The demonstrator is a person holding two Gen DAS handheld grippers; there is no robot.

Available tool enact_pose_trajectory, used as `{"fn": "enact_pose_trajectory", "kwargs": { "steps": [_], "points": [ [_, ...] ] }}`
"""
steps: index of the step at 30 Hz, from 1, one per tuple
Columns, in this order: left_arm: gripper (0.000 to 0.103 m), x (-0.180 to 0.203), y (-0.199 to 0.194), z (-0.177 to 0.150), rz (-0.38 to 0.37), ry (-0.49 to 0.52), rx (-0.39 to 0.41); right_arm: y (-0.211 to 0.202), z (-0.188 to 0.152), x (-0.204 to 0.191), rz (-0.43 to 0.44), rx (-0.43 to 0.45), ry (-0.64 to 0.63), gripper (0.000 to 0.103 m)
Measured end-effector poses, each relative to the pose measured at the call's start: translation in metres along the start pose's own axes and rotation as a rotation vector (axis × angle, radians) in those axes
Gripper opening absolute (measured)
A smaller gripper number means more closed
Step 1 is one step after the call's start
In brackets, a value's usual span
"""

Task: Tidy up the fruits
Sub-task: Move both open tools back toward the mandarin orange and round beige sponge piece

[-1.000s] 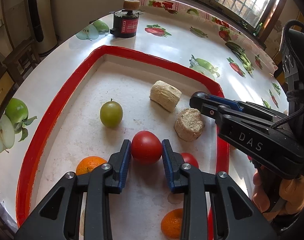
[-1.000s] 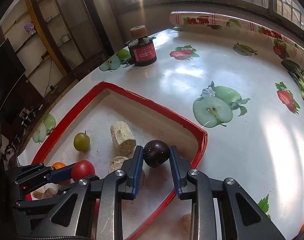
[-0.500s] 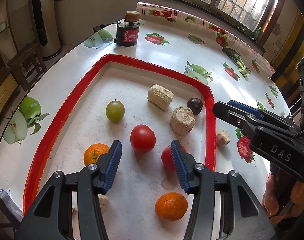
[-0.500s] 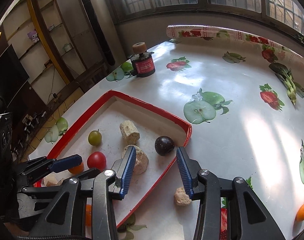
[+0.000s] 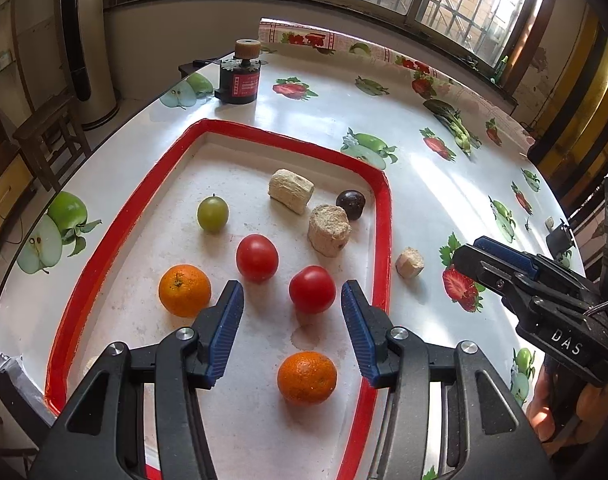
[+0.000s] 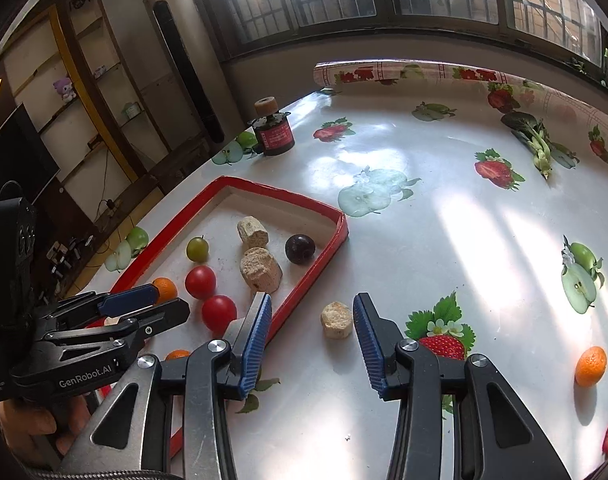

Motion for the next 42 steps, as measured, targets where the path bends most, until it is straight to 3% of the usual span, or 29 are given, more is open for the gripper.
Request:
{"fn": "enact_pose_trajectory", "kwargs": {
  "steps": [14,26,30,35,42],
  "points": [
    [0.049,0.060,-0.008,-0.008,-0.078,0.067,-0.003,-0.052,-0.042,0.073,-0.110,0.005,0.101,0.045],
    [0.049,0.123,0.015,-0.034,-0.154,0.148,-0.075,-0.089,-0.066,0.139,-0.206,0.018,0.189,0.045],
    [0.049,0.134,0.030,-0.035,-0.148,0.159,-0.104,-0.094,-0.069,0.154,-0.227,0.018,0.205,0.046],
    [0.049,0.137,0.048,-0.029,-0.109,0.186,-0.112,-0.097,-0.072,0.178,-0.270,0.022,0.224,0.056],
    [0.049,0.136,0.078,-0.022,-0.068,0.192,-0.140,-0.086,-0.075,0.217,-0.334,-0.007,0.255,0.057]
  ]
}}
Point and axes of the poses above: each gripper's, at about its wrist camera, not at the fingertips, and y roughly the way its jaws point, x to its right, z to its top, the point moved 9 cm from there along y, roughly the way its jaws point, and after that the axes turned 9 degrees about x, right-handed, at the moved point
